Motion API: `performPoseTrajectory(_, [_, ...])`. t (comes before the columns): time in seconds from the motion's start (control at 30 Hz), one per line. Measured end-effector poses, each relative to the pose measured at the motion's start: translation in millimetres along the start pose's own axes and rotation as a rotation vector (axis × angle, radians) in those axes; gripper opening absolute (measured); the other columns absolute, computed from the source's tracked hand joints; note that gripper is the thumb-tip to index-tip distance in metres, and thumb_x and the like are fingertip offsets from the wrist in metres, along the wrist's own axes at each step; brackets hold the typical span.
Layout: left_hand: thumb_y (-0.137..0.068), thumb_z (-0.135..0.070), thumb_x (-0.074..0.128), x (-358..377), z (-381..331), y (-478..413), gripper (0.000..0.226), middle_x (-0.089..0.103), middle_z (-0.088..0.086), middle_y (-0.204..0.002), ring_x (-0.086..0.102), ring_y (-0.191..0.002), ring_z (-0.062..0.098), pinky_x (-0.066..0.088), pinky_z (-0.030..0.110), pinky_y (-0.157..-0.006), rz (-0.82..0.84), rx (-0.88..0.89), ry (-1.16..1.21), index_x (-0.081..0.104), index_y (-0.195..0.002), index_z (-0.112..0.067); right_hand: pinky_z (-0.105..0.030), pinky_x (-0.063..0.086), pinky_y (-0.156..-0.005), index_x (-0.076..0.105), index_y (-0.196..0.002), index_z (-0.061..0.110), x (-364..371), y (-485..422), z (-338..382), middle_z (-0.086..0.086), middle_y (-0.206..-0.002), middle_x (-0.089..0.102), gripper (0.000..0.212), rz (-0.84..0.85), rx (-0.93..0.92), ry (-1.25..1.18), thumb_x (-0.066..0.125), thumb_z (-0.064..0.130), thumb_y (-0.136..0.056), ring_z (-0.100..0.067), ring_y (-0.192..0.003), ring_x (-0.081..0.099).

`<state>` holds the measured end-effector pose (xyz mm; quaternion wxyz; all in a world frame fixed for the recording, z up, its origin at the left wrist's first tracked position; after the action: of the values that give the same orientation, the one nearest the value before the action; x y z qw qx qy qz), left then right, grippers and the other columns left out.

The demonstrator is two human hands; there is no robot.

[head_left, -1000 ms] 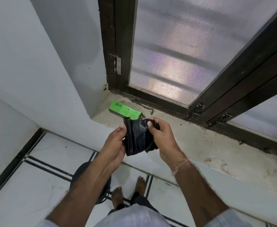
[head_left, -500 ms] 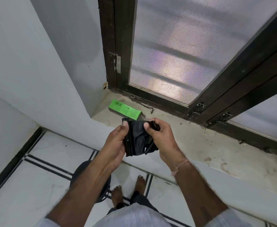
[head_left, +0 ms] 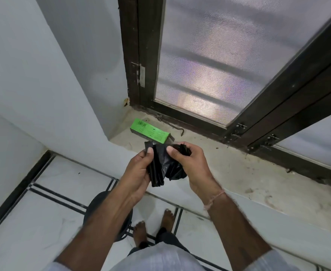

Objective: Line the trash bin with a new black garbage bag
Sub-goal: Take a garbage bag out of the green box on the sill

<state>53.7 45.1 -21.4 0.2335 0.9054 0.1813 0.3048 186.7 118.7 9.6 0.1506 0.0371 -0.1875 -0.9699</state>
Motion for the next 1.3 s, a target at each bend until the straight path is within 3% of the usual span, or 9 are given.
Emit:
performPoseTrajectory(0.07, [-0.104,-0.031,0.052,-2,0,-1,0.038,0.075,0.016,-0.116,0.071,-0.109,0.027,0.059,0.032,-0.08,-0.013,0.001,-0.005,0.066,-0.127,-0.005,-0.033,0.053,-0.042,0.072,-0.091,0.008,-2,-1,-2,-0.006,-0.067,0.073,0.013,0.002,0.014,-0.002,0.078,0.02,-0.092,-0.025,-0.05,0.067])
performPoseTrajectory(0.17, [-0.104,-0.031,0.052,-3,-1,-1,0.04,0.074,0.019,-0.12,0.069,-0.11,0.029,0.059,0.038,-0.089,-0.024,0.0,0.001,0.065,-0.129,-0.003,-0.03,0.054,-0.046,0.072,-0.086,0.013,-6,-3,-2,-0.003,-0.068,0.073,0.008,-0.016,-0.02,-0.012,0.075,0.011,-0.094,-0.02,-0.055,0.068])
performPoseTrajectory(0.3, [-0.103,-0.032,0.051,-1,-1,-1,0.043,0.071,0.021,-0.125,0.067,-0.114,0.032,0.056,0.042,-0.097,-0.02,-0.001,0.035,0.063,-0.131,-0.001,-0.028,0.054,-0.05,0.073,-0.097,0.007,-4,-5,-3,-0.009,-0.078,0.072,0.008,-0.029,-0.015,0.007,0.066,0.007,-0.1,-0.016,-0.058,0.066])
performPoseTrajectory(0.43, [-0.1,-0.036,0.054,2,0,-1,0.047,0.071,0.022,-0.124,0.067,-0.112,0.032,0.054,0.048,-0.1,-0.011,0.006,0.006,0.063,-0.13,-0.001,-0.026,0.05,-0.042,0.074,-0.105,0.01,-2,-3,-3,-0.005,-0.08,0.072,0.017,-0.028,0.021,0.04,0.058,0.015,-0.106,-0.016,-0.055,0.064])
performPoseTrajectory(0.57, [-0.103,-0.035,0.051,1,1,-2,0.042,0.073,0.02,-0.121,0.065,-0.12,0.037,0.049,0.055,-0.106,-0.002,-0.008,0.021,0.067,-0.126,-0.005,-0.033,0.054,-0.049,0.075,-0.105,0.008,3,-1,-2,-0.006,-0.083,0.074,0.025,0.039,0.027,0.0,0.071,0.031,-0.097,-0.017,-0.064,0.069])
performPoseTrajectory(0.67, [-0.103,-0.032,0.051,0,2,-2,0.04,0.072,0.02,-0.122,0.063,-0.124,0.038,0.046,0.058,-0.108,0.02,-0.015,0.04,0.066,-0.128,-0.003,-0.034,0.055,-0.054,0.075,-0.104,0.004,5,-1,-3,-0.012,-0.088,0.073,0.026,0.055,0.039,-0.006,0.079,0.026,-0.091,-0.023,-0.07,0.07])
performPoseTrajectory(0.93, [-0.106,-0.026,0.047,5,-1,2,0.034,0.075,0.015,-0.113,0.069,-0.108,0.027,0.052,0.052,-0.102,0.075,0.0,0.063,0.072,-0.118,-0.006,-0.023,0.048,-0.043,0.074,-0.102,-0.001,2,-2,-6,-0.008,-0.08,0.072,0.022,0.002,0.101,-0.073,0.08,0.016,-0.089,-0.015,-0.058,0.067])
performPoseTrajectory(1.13, [-0.106,-0.021,0.045,6,-3,0,0.035,0.073,0.019,-0.118,0.067,-0.113,0.029,0.056,0.04,-0.1,0.063,0.004,0.107,0.066,-0.124,0.0,-0.04,0.056,-0.061,0.079,-0.097,0.009,-2,-2,-6,-0.009,-0.083,0.077,0.016,0.012,0.11,-0.095,0.081,0.022,-0.088,-0.023,-0.068,0.072])
performPoseTrajectory(1.3, [-0.106,-0.026,0.047,12,-2,3,0.035,0.074,0.019,-0.117,0.071,-0.109,0.027,0.056,0.042,-0.098,0.091,-0.008,0.102,0.075,-0.114,-0.007,-0.037,0.056,-0.054,0.081,-0.096,0.013,-3,1,-6,-0.01,-0.082,0.077,0.015,0.028,0.114,-0.072,0.081,0.025,-0.088,-0.025,-0.066,0.072])
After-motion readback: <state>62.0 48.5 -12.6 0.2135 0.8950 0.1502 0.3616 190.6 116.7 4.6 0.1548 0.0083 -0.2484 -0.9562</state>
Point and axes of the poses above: each hand's wrist, its own y-axis away from the middle knuckle, its own x-axis out of the palm, z = x × y, the point moved 7 cm from there along -y, towards the middle knuckle
